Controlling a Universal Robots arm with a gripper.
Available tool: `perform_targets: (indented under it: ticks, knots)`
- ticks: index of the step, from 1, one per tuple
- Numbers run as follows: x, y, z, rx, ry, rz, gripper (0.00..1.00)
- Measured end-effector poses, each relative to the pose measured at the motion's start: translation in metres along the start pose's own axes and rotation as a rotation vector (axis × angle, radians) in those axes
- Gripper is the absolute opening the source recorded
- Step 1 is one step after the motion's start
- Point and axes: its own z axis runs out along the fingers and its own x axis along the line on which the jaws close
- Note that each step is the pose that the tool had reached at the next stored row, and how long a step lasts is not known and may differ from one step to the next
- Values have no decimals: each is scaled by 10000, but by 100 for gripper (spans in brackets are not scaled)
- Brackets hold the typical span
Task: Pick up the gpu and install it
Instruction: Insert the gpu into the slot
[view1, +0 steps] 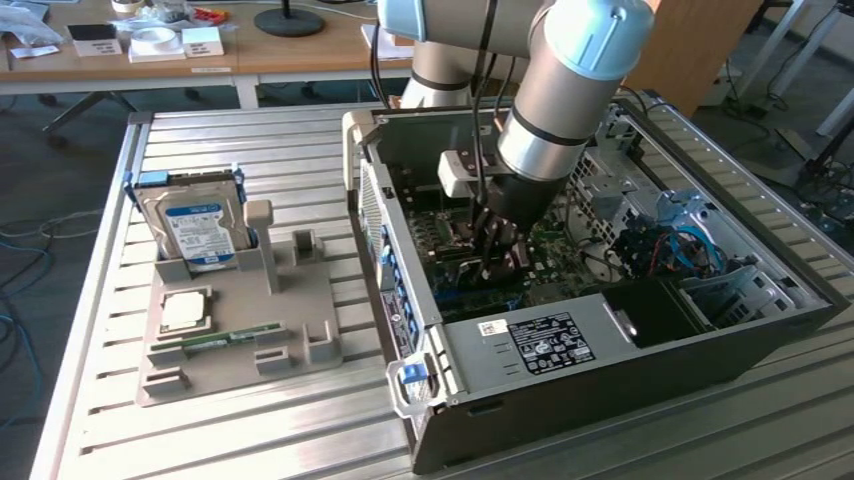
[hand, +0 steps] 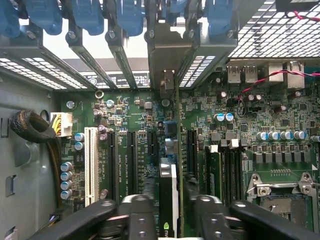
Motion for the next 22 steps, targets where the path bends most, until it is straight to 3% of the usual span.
perform_targets:
  ticks: [1,4,5,6,9,11,15,19,21,22]
  knots:
    - [0,0,-1,0,1,0,33]
    - [1,-1,-2,-1,3,-2,51]
    - [1,-1,-1,-1,3,-2,51]
    - [1,-1,-2,-1,4,-2,58]
    - [1,3,-1,28,2,-3,58]
    - [1,15,1,177,-5,-8,58]
    - [2,27,2,289,-7,-11,58]
    - [2,41,4,680,-25,-52,58]
    - [2,43,4,818,-34,-82,58]
    - [2,44,0,856,-35,-88,58]
